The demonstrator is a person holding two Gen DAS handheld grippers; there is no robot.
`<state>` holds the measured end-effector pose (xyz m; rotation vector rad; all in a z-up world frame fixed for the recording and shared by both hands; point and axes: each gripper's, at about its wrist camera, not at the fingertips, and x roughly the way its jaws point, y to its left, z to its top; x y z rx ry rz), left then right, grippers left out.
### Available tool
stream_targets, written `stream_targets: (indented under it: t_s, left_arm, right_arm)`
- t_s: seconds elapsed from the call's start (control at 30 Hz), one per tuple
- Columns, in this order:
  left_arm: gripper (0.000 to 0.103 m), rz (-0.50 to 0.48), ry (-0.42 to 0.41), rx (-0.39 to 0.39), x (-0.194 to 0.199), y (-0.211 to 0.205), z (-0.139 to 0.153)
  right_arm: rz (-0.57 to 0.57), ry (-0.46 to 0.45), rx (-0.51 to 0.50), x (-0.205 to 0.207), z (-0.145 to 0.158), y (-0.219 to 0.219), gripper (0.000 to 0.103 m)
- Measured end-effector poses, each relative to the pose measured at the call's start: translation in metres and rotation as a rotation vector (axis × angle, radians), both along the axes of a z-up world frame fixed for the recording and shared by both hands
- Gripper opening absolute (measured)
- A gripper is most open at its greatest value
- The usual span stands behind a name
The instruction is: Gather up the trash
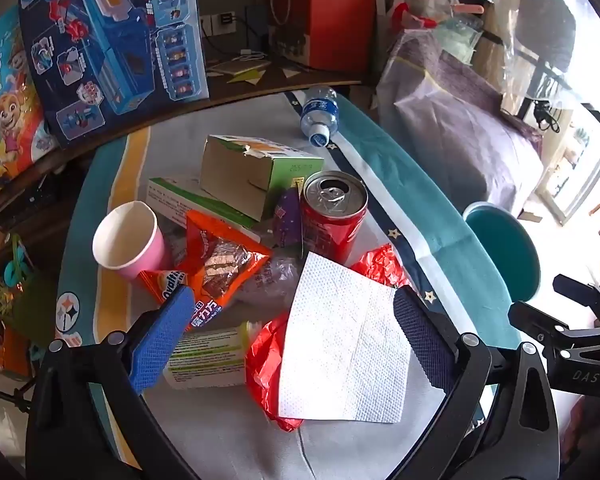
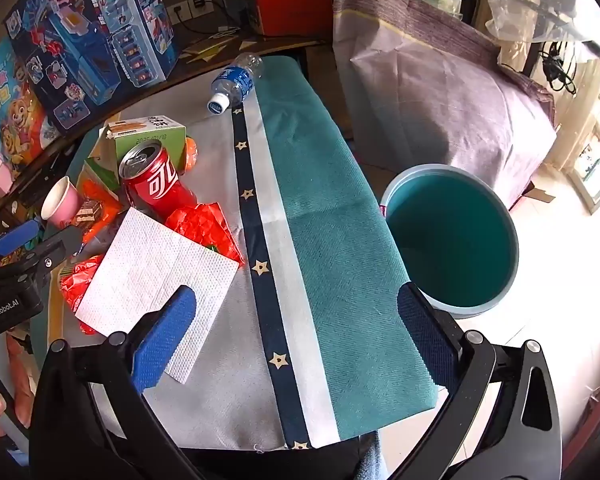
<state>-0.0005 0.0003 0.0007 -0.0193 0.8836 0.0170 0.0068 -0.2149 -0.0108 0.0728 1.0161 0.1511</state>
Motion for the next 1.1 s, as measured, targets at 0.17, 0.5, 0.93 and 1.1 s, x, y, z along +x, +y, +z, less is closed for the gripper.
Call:
stream_targets:
  t_s: [0.17,0.5,0.93,1.1]
  left_arm:
    - [0.099,-0.001,0.004,0.012,0.001,0.001,-0.001]
    - [0.099,-0.011,0.003,0.029,-0.002,-0.008,0.002]
    - [0.099,-0.008,0.011,0.058,-0.001,-0.012,-0.001]
    - [0.099,-0.007,0.009,0.056,-0.001,-0.011,-0.003]
  right_arm:
    - [0.002,0.0,-0.02,0.0,0.001,-0.001,0.097]
    - [-0.026,0.006,-0.023,-0.001,0.002,-0.009,0.097]
    - [-0.019,0.009,0.001,-0.001,-0.005,-0.013,0.097]
    - [-0.032,0.011,0.004,-0.001,-0.008,-0.017,0.097]
